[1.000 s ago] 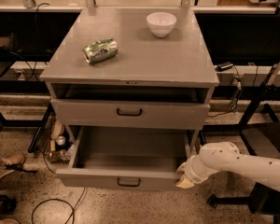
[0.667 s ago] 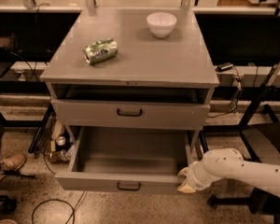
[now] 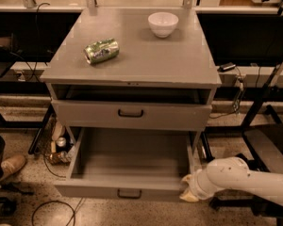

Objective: Open middle drawer

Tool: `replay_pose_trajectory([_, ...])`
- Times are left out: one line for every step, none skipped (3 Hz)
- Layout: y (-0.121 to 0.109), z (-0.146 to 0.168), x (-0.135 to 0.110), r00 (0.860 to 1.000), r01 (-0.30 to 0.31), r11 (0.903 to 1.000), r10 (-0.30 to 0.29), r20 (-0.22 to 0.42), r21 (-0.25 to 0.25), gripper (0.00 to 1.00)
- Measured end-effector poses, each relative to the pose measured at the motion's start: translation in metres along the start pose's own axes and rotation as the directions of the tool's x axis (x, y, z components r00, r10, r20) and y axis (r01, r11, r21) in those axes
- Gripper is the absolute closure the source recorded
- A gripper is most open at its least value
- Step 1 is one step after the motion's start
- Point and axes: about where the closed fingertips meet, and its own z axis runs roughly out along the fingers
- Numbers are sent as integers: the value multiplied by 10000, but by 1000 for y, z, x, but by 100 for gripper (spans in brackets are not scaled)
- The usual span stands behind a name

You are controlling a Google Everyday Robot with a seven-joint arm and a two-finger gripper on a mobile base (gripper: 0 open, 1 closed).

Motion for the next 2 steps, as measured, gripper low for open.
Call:
replay_pose_trajectory([0,0,0,10000,0,10000,0,0,0,100])
replay_pose_trajectory([22,-1,4,9990,-434,9989,432,83,153,100])
